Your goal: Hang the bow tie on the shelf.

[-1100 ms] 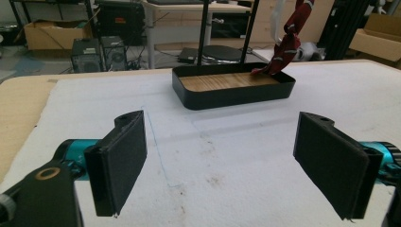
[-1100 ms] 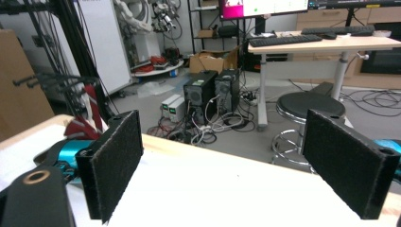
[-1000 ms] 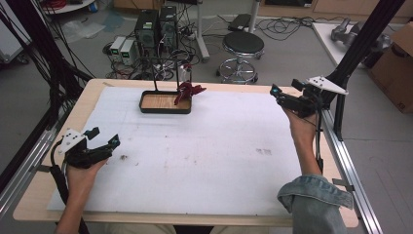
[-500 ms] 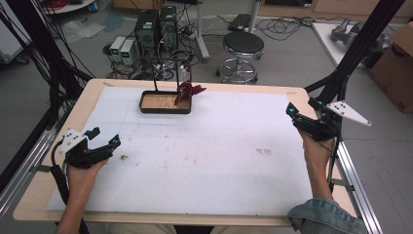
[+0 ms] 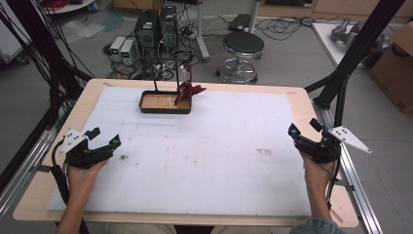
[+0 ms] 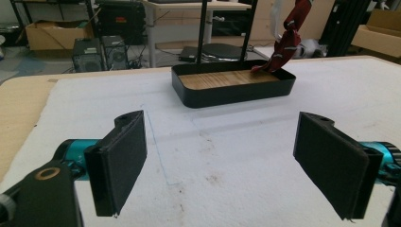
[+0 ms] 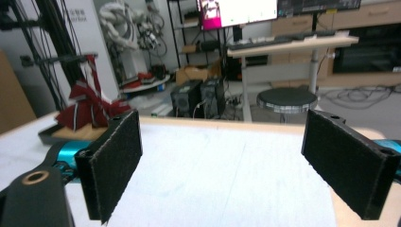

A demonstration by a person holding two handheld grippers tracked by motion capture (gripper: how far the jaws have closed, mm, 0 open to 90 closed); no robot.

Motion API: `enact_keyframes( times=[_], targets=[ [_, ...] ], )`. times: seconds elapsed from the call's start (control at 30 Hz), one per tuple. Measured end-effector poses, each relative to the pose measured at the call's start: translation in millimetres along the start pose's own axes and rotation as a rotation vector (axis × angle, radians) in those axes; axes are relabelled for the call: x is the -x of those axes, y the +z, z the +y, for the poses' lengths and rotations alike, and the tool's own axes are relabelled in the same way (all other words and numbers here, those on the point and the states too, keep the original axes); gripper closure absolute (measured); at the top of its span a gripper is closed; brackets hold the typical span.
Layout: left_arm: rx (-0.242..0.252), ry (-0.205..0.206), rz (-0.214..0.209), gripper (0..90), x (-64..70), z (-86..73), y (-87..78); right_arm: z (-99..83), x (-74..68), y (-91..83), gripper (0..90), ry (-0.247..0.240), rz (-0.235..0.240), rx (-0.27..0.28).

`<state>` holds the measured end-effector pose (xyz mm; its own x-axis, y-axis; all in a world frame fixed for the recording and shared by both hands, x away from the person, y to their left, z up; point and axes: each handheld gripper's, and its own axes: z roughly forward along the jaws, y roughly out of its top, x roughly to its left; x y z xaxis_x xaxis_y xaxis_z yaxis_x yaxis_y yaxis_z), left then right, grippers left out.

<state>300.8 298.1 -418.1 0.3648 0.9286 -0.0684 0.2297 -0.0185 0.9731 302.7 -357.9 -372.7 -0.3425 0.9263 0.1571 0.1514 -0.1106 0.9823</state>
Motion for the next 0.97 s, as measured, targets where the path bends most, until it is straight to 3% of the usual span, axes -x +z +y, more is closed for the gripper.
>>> enact_keyframes(
  times=[0.27,0.6,0.97],
  targets=[
    [0.001,0.004,0.001,18.4,0.3,-0.2,-0.1,-23.4,-6.8,-6.9,12.2,-0.028,-0.014,-0.018],
    [0.001,0.004,0.003,18.4,0.4,-0.6,-0.4,-45.5,-9.8,-6.4,12.2,-0.016,-0.014,-0.056],
    [-0.007,0.007,0.005,18.4,0.3,-1.0,0.3,-52.5,-10.0,-9.1,12.2,-0.008,-0.017,-0.055]
  ],
)
